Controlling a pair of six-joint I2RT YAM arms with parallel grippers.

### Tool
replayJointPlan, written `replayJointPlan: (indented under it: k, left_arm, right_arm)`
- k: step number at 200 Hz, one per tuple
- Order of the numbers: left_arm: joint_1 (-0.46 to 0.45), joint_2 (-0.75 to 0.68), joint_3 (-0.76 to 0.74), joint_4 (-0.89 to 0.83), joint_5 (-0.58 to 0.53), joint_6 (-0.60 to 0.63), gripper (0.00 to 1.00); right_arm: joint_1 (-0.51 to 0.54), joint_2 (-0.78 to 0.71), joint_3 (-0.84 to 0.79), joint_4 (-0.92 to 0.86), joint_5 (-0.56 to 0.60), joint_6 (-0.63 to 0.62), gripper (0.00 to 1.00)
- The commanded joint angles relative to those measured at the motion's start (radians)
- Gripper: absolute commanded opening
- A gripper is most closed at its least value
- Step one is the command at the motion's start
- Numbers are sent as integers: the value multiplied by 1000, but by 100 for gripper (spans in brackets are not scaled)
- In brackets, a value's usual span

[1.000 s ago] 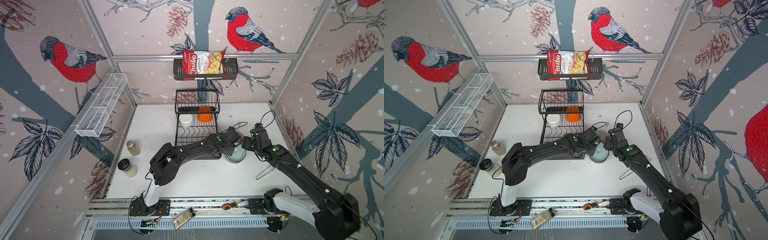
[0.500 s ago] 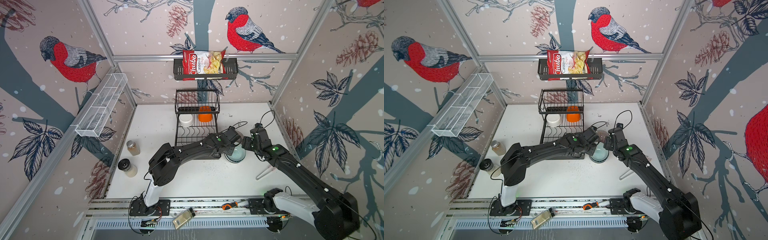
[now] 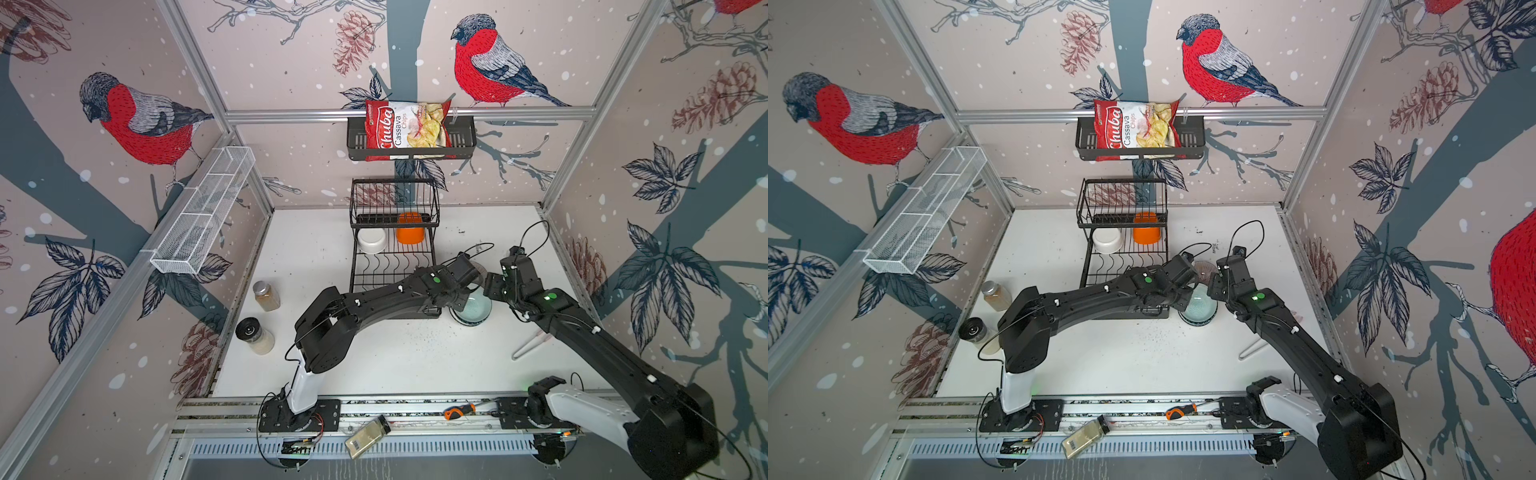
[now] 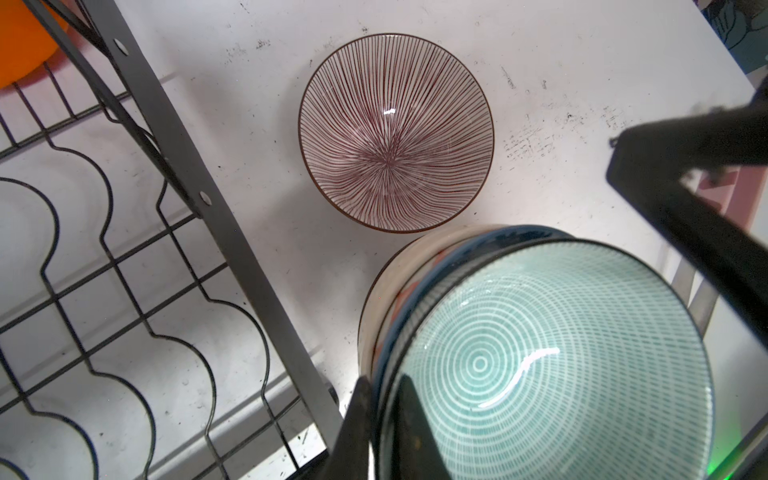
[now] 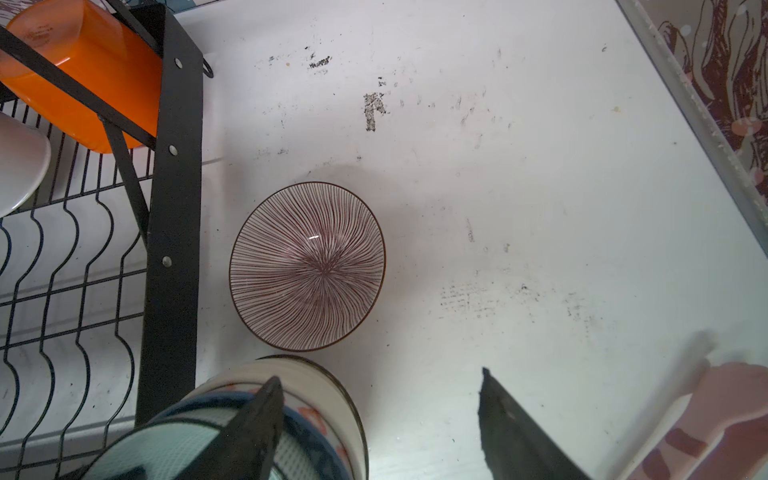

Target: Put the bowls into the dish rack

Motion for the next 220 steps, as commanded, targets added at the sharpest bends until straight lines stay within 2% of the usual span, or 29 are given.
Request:
replayJointPlan:
  k: [1, 148, 181, 220]
  left_arm:
    - [-2, 4, 2, 9, 8, 11, 1]
    - [-3, 29, 23, -13, 15, 23, 10]
    - [-2, 28, 23, -17, 11, 24, 15]
    - [-2, 28, 25, -17, 7, 27, 16]
  right_arm:
    - [-2, 5, 2, 16, -7, -2, 74]
    - [-3, 31, 12, 22, -18, -9, 74]
    - [-3, 32, 14, 25, -21, -10, 74]
    - [-2, 36, 12, 27, -23, -10, 74]
